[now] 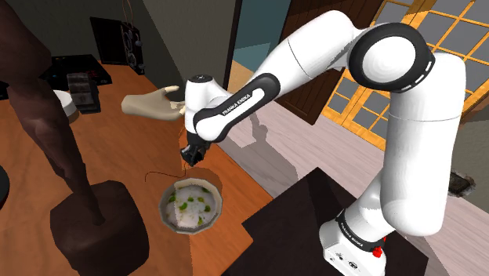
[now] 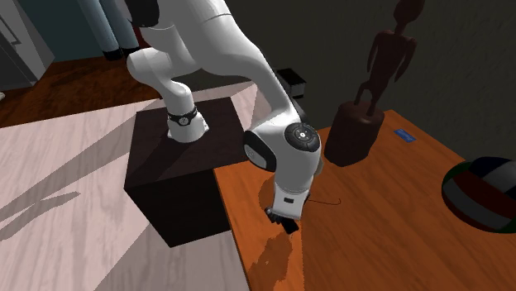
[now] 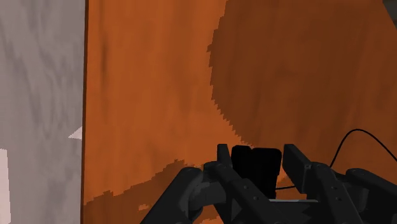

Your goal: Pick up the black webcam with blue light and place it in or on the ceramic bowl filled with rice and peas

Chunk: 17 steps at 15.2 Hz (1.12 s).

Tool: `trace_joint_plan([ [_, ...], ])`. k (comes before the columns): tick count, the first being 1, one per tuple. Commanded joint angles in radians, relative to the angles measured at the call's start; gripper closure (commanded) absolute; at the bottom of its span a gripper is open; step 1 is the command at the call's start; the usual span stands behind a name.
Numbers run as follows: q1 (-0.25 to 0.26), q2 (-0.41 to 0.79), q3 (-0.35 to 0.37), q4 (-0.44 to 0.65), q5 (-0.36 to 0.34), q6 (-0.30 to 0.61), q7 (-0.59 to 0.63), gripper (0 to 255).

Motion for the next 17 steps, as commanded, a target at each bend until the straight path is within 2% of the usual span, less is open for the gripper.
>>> trace_joint_plan([
  [1, -0.004, -0.023, 0.005, -0.004, 0.006, -0.019, -0.005, 255],
  [17, -0.026, -0.174, 0.033, 0.016, 0.056, -0.187, -0.035, 255],
])
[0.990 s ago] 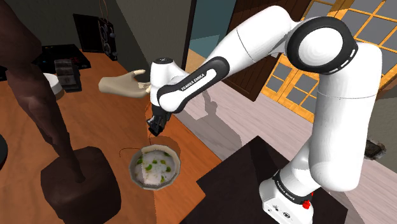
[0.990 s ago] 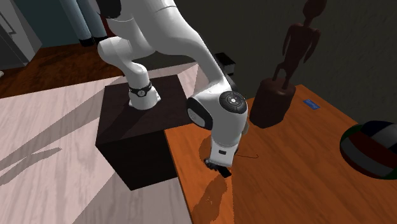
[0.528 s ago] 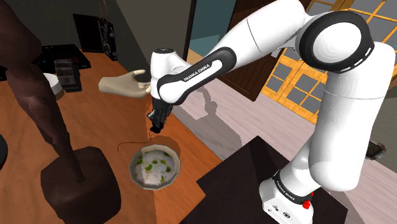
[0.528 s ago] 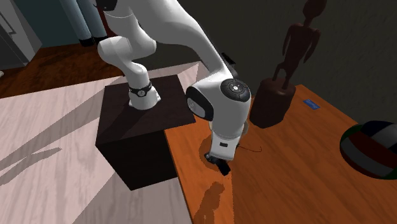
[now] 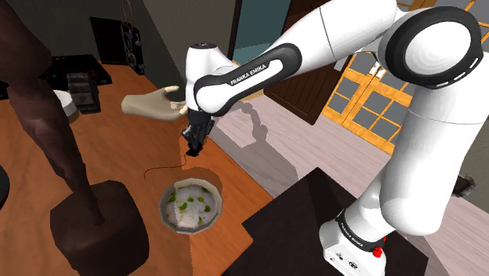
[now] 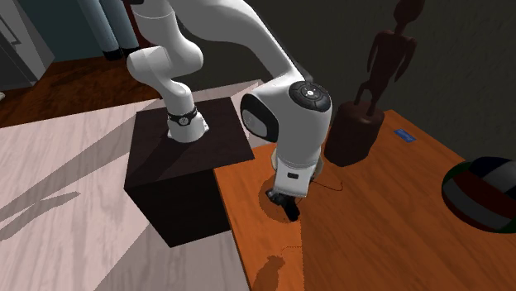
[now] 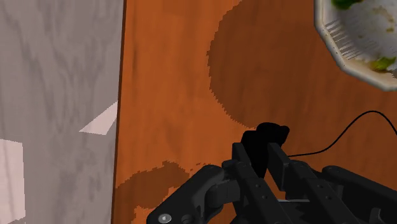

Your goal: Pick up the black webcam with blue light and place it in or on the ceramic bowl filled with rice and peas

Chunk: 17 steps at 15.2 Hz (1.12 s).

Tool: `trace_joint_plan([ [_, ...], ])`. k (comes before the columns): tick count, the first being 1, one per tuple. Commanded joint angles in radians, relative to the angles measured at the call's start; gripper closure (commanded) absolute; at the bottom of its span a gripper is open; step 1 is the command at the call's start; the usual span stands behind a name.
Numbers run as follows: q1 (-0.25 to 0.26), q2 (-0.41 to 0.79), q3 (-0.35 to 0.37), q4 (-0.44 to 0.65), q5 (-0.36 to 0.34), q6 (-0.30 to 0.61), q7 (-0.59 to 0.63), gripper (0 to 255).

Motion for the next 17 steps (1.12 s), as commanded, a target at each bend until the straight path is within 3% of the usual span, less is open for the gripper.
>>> trace_joint_plan([
  [1, -0.001, -0.017, 0.003, 0.006, 0.006, -0.023, -0.002, 255],
  [11, -0.008, -0.088, 0.012, 0.046, 0.030, -0.132, -0.016, 255],
  [17, 0.021, -0.269, 0.054, -0.196, 0.084, -0.064, 0.031, 255],
])
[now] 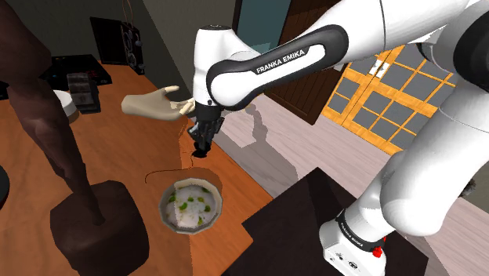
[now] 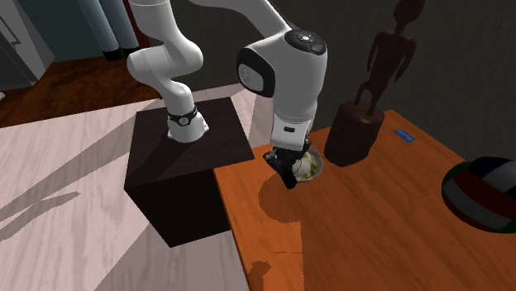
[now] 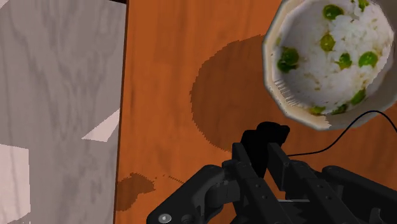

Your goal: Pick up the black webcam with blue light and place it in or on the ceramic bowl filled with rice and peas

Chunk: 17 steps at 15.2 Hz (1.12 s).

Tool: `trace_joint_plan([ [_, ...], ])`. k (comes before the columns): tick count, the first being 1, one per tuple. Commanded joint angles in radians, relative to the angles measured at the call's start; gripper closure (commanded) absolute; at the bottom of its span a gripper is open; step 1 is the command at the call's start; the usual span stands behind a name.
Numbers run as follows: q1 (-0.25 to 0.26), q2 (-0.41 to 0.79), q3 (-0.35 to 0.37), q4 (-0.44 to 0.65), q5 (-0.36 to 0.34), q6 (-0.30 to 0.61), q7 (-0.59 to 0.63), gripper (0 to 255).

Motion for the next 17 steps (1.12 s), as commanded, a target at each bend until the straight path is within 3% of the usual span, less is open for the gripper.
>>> trace_joint_plan([
  [1, 0.011, -0.066, 0.015, -0.082, 0.024, 0.019, 0.014, 255],
  [7, 0.069, -0.251, 0.069, -0.289, 0.110, 0.053, 0.065, 255],
  [17, 0.066, -0.145, 0.077, -0.336, 0.070, 0.200, 0.094, 255],
])
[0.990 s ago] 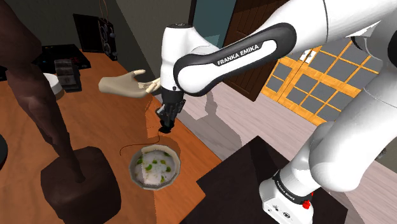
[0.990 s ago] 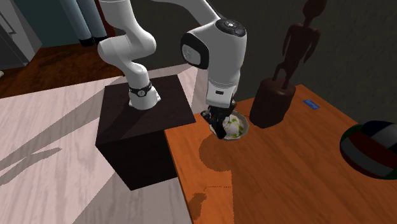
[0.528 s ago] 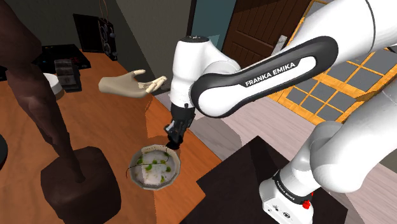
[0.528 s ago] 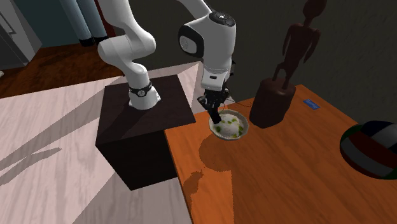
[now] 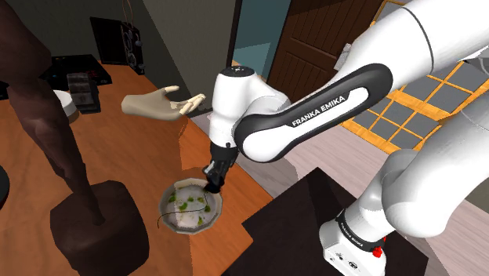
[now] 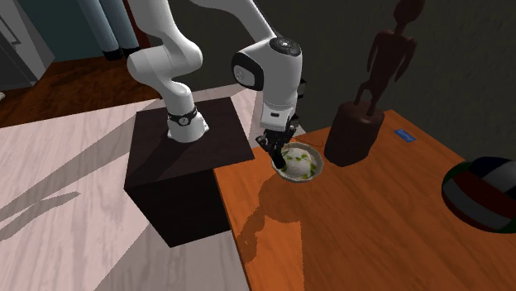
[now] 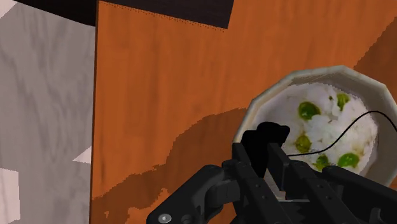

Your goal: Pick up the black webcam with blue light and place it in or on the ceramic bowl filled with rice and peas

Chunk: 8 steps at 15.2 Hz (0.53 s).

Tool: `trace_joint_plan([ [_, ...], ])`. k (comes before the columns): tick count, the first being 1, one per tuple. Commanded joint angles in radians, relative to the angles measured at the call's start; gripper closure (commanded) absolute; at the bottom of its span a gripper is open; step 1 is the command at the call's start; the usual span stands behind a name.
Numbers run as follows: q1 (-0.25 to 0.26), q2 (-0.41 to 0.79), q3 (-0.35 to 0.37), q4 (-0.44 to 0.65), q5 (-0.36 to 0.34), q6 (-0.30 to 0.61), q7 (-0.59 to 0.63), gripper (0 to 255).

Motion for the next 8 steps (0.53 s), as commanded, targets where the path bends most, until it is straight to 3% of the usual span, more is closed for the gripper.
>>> trace_joint_plan([
  [1, 0.000, 0.025, 0.001, -0.005, -0.011, 0.030, 0.009, 255],
  [8, 0.000, 0.054, 0.001, -0.013, -0.026, 0.064, 0.019, 255],
])
